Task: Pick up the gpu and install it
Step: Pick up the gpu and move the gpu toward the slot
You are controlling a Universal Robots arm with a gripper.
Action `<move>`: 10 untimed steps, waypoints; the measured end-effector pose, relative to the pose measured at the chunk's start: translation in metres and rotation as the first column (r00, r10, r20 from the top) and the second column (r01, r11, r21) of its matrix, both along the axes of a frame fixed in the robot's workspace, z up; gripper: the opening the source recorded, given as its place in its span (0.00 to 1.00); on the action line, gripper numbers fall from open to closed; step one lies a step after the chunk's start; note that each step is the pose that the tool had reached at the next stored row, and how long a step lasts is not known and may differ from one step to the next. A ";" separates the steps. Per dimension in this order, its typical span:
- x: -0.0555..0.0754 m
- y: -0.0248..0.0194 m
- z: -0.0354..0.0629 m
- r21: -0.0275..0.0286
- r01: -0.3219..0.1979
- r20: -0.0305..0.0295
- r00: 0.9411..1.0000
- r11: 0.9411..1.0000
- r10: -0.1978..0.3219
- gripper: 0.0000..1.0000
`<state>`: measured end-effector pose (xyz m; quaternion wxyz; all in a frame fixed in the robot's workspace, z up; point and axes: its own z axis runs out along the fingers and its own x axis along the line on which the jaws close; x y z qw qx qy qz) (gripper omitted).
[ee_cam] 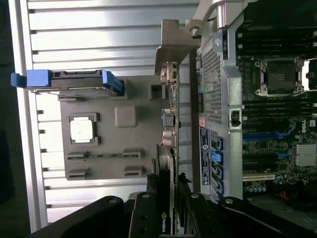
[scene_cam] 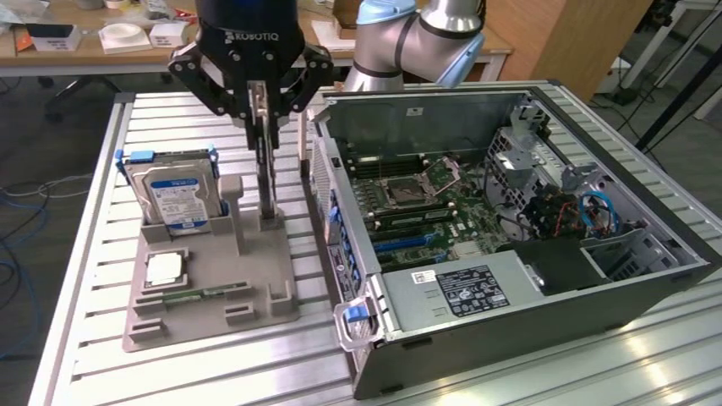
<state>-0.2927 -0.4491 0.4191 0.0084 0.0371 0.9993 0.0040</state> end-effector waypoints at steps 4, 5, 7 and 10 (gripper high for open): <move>0.000 0.0000 0.0031 0.000 0.000 0.000 1.000 1.000 0.000 0.26; 0.000 0.0000 0.0031 0.000 0.000 0.000 1.000 1.000 0.000 0.26; 0.000 0.0000 0.0032 0.000 0.000 0.000 1.000 1.000 0.000 0.26; 0.000 0.0000 0.0032 0.000 0.000 0.000 1.000 1.000 0.000 0.26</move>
